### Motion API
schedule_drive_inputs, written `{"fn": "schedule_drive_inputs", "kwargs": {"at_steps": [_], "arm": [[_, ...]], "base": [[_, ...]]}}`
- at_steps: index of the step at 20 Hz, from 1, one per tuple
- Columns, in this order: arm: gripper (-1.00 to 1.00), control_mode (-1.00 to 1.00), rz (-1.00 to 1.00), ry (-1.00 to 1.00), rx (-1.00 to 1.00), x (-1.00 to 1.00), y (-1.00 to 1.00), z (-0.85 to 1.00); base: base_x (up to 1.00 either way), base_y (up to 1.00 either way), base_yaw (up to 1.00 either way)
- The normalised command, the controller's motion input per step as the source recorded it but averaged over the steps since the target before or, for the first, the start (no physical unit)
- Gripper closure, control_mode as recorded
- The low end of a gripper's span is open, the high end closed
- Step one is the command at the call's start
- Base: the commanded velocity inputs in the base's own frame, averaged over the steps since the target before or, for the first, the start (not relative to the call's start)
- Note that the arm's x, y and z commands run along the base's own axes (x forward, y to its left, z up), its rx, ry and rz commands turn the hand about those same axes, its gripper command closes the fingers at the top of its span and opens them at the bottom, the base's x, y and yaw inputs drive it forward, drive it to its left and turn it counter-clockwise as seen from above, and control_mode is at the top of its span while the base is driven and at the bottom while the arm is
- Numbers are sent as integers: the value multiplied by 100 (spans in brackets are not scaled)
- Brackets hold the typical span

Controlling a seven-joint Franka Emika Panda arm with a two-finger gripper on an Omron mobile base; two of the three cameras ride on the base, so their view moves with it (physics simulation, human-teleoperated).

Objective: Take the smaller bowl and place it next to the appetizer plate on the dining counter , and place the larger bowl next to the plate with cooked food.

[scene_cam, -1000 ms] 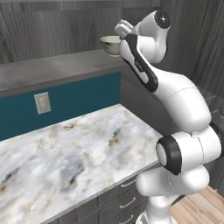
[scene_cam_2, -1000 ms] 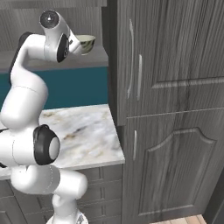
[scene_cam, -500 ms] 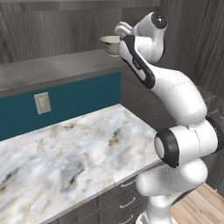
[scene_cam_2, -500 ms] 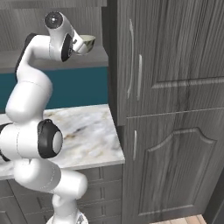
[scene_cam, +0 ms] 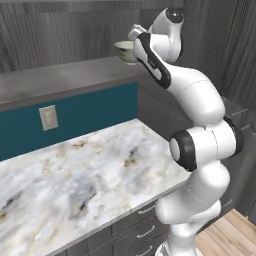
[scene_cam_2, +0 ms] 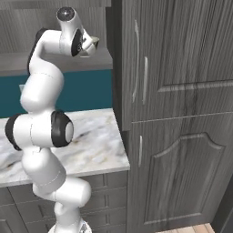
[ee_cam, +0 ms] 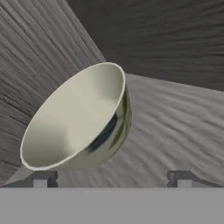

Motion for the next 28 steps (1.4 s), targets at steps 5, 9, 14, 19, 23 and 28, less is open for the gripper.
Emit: {"fn": "schedule_drive_inputs", "kwargs": {"at_steps": [5,9,14,19,23,28], "arm": [[-100,-100,-1,6,0,44,0,-2],[-100,-100,-1,4,0,38,0,-18],[-100,-100,-1,3,-1,27,4,-30],[-100,-100,-2,0,-2,26,11,-30],[100,-100,-5,3,-2,19,21,-13],[100,-100,0,0,0,-2,1,0]], "base": [[0,0,0],[0,0,0],[0,0,0],[0,0,0],[0,0,0],[0,0,0]]}}
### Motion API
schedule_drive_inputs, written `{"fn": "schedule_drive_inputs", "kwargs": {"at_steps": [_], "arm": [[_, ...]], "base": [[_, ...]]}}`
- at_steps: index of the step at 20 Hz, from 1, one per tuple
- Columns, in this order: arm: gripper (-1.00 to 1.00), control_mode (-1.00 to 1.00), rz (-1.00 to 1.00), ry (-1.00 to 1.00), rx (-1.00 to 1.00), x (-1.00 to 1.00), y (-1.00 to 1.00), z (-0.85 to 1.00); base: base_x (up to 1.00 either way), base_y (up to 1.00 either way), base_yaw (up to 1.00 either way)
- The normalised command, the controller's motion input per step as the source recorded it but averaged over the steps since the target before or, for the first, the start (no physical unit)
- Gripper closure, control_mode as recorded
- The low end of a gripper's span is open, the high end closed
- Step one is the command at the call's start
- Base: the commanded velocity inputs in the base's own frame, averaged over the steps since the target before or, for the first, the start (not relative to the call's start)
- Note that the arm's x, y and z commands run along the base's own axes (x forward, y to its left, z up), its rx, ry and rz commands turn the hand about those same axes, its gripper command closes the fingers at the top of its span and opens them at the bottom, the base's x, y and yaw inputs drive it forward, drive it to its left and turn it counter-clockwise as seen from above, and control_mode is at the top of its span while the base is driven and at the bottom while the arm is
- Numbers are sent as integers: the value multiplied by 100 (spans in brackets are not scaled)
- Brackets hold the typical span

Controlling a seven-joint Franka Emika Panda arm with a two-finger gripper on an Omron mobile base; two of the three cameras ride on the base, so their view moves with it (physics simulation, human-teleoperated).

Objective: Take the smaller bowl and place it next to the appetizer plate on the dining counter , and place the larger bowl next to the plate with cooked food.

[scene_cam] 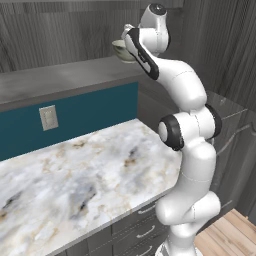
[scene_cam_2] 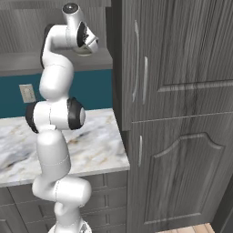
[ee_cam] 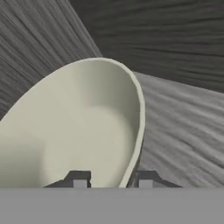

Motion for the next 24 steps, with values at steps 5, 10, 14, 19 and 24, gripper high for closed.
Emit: {"fn": "schedule_drive_inputs", "kwargs": {"at_steps": [5,10,14,19,24], "arm": [[100,-100,-1,0,0,-58,0,-38],[100,-100,0,0,0,-94,-6,-17],[100,-100,0,6,1,-100,-23,0],[100,-100,0,1,0,-100,-14,-9],[100,-100,0,-9,5,-100,-1,-18]], "base": [[0,0,0],[0,0,0],[0,0,0],[0,0,0],[0,0,0]]}}
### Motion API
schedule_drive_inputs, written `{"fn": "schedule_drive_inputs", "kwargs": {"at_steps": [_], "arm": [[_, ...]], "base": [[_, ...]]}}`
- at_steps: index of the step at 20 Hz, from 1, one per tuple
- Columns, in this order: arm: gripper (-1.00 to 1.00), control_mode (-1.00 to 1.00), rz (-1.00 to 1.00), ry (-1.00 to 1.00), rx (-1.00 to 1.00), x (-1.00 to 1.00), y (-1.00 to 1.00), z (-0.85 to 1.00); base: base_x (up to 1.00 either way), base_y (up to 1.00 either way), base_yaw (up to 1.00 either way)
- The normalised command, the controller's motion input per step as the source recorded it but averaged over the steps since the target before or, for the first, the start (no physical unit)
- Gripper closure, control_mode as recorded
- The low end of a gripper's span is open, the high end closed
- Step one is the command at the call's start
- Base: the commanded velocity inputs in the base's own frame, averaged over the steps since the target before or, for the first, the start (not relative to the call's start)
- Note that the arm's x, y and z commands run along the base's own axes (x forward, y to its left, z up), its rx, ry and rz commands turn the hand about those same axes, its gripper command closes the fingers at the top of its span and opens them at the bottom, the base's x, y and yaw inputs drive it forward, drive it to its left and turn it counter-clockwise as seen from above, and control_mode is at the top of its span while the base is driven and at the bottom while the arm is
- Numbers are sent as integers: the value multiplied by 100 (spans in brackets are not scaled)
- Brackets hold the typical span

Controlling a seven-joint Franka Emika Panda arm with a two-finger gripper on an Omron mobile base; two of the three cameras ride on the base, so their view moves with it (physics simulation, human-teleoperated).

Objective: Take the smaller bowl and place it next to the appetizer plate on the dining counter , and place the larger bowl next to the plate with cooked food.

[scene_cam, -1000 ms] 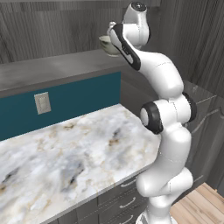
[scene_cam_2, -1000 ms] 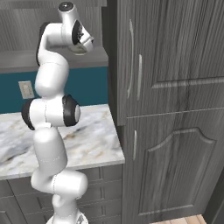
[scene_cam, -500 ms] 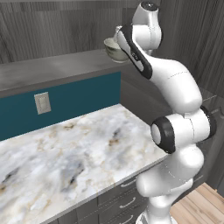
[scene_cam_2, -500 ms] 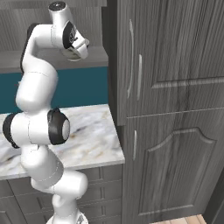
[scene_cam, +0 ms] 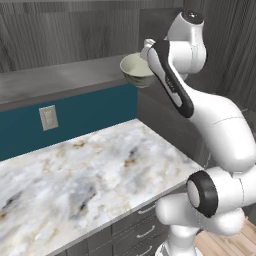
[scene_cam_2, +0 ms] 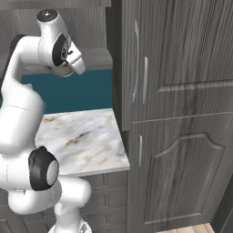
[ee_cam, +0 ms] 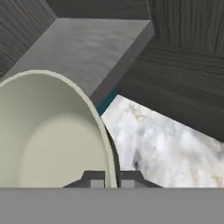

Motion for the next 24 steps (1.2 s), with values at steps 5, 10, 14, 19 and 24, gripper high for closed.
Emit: {"fn": "schedule_drive_inputs", "kwargs": {"at_steps": [5,10,14,19,24], "arm": [[100,-100,0,-1,12,-99,-12,5],[100,-100,0,-8,18,-82,-3,0],[100,-100,0,-1,10,-73,0,0],[100,-100,0,0,1,-54,-6,0],[100,-100,-1,0,0,-23,-9,0]], "base": [[0,0,0],[0,0,0],[0,0,0],[0,0,0],[0,0,0]]}}
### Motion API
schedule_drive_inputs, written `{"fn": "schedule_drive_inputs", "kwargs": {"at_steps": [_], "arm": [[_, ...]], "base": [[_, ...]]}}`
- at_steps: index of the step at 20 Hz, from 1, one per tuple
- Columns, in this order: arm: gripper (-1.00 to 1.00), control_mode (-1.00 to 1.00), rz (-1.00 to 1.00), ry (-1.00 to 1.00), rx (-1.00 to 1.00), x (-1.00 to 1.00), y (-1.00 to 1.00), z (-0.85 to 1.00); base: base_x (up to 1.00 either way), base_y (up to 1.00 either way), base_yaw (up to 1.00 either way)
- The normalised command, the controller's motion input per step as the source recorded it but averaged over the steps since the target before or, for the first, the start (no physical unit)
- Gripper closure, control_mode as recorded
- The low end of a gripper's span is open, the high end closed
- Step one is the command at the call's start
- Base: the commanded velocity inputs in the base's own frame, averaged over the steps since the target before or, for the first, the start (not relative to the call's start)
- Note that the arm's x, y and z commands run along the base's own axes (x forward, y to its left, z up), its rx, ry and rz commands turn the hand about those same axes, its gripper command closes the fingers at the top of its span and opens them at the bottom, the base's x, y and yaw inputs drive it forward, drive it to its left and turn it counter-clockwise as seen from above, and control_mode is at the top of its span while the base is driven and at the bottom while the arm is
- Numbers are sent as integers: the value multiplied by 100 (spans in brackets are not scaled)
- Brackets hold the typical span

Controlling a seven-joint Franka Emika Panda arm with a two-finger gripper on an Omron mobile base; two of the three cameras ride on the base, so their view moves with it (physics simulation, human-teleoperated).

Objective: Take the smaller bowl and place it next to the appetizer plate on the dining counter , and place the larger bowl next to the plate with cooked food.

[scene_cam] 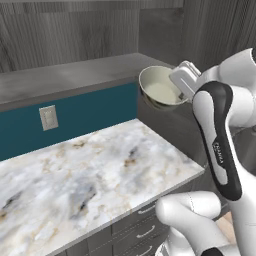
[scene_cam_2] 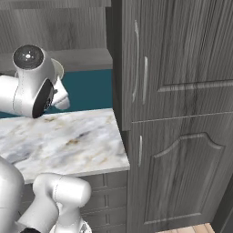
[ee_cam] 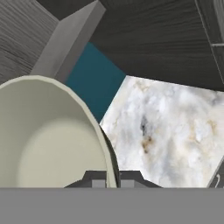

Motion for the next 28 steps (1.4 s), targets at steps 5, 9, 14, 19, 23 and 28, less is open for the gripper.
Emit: {"fn": "schedule_drive_inputs", "kwargs": {"at_steps": [5,9,14,19,23,28], "arm": [[100,-100,-7,0,0,-28,-24,-3],[100,-100,-7,0,0,-78,-15,-9],[100,-100,-4,0,0,-89,-2,-14],[100,-100,-2,0,0,-63,0,-21],[100,100,-1,0,0,-13,0,-5],[100,100,0,0,0,0,0,0]], "base": [[0,0,0],[0,0,0],[0,0,0],[0,0,0],[-50,-2,0],[-80,-21,0]]}}
